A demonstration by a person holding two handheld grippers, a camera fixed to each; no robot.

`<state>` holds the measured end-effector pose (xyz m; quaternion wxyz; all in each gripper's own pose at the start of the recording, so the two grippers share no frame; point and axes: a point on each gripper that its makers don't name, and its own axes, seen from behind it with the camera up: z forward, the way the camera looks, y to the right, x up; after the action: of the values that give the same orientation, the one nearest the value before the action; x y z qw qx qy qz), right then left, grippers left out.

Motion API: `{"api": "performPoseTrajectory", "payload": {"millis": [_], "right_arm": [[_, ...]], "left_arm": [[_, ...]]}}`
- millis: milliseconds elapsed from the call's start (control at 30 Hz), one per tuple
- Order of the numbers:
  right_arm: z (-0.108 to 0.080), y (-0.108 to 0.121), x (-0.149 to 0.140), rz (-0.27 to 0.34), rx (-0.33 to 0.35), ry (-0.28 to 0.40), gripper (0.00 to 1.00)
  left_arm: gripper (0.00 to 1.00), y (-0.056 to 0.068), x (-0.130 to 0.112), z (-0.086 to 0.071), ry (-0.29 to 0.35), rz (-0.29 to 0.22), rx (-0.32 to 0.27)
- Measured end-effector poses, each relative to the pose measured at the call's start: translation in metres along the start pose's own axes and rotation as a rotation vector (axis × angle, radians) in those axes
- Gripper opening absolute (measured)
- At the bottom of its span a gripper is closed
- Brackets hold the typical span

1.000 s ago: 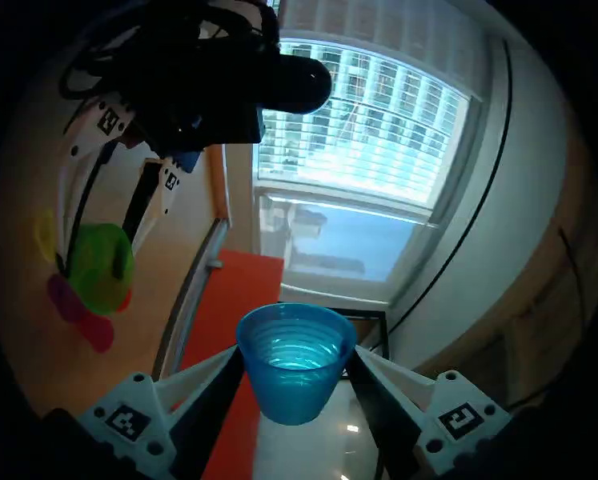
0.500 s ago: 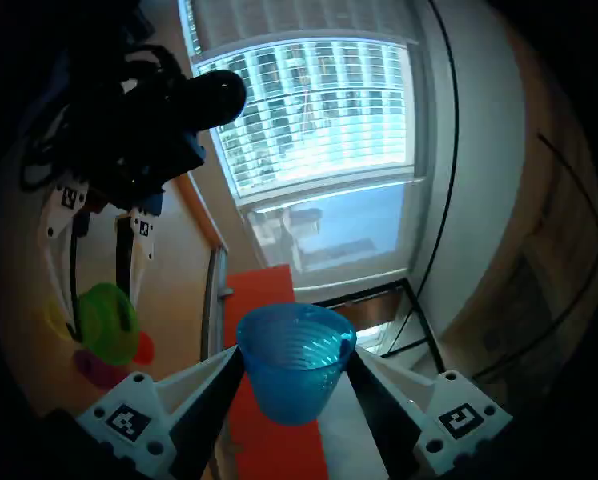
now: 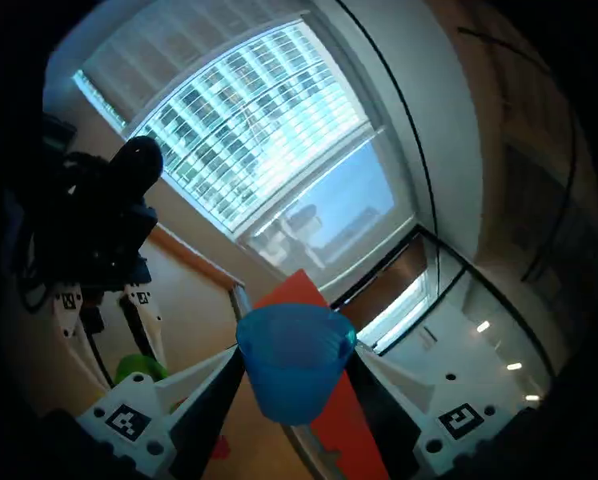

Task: Pour water

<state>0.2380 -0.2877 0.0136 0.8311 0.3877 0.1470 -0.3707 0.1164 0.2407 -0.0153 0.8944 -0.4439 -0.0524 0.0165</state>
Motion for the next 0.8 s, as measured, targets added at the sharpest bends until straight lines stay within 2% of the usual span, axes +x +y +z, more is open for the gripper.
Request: {"api": "performPoseTrajectory", "payload": {"millis": [600,700,800], "right_arm": [[-0.004,-0.017,0.004,0.579,0.082,0.012,0.88],[-0.005,-0.016,0.005,0.646,0.09,0.018,0.88],[-0.006,-0.015,0.002,0.678,0.095,0.014,0.88]], "left_arm": [[0.86,0.001,0.003,-0.001,0.002,0.011,0.005],[0.86,0.0,0.003,-0.001,0.001,0.014,0.008],[0.86,-0.001,0.004,-0.002,0.001,0.017,0.012]]}}
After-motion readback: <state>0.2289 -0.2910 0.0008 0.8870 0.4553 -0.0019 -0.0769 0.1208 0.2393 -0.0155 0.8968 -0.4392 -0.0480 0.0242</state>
